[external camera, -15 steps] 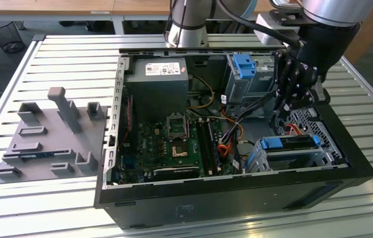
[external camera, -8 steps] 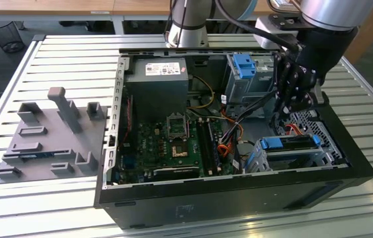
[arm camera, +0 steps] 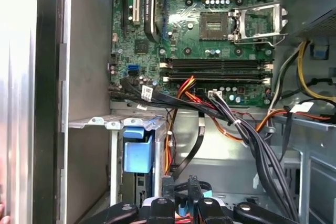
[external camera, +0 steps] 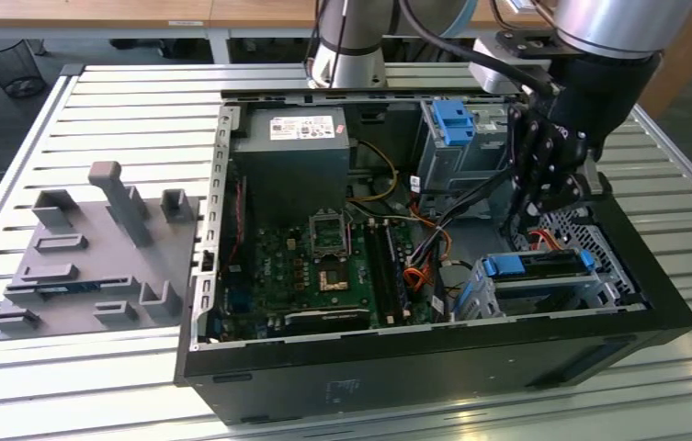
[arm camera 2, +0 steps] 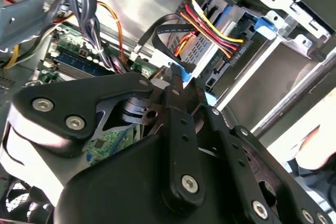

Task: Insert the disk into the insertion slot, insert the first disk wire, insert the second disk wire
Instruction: 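Insert the second disk wire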

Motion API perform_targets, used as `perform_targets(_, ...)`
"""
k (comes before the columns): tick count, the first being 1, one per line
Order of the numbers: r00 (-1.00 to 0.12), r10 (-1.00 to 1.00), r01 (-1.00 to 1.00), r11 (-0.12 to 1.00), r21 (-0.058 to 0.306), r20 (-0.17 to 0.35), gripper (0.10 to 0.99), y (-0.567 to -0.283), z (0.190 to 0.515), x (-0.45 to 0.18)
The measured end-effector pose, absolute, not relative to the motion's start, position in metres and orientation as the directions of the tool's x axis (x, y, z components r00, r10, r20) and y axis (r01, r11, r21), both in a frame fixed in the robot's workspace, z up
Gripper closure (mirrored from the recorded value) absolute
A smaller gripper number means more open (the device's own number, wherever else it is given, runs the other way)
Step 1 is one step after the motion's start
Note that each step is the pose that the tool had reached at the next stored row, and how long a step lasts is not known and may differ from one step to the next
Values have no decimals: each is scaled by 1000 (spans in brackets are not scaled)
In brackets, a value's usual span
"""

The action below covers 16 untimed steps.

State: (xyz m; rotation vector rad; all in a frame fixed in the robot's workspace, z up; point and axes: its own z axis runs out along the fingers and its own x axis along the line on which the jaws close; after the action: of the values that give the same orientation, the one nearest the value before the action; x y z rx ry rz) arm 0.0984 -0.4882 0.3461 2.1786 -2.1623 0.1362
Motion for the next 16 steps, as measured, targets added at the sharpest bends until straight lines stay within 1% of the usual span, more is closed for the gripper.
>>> perform_targets(2,7,-992,-1000,-8,-13,124,839,-487,345,99)
perform_targets(4,7,-992,-1000,-9,-13,127,851,-487,344,99)
perform_targets(5,7,-992,-1000,-9,-13,127,918,-487,343,100)
perform_targets(6,7,-992,-1000,-8,-13,127,918,-487,342,100)
perform_targets(7,7,-992,-1000,-8,-13,127,941,-487,342,100)
perform_targets(16,7,-992,-1000,-8,-13,127,941,-489,340,102)
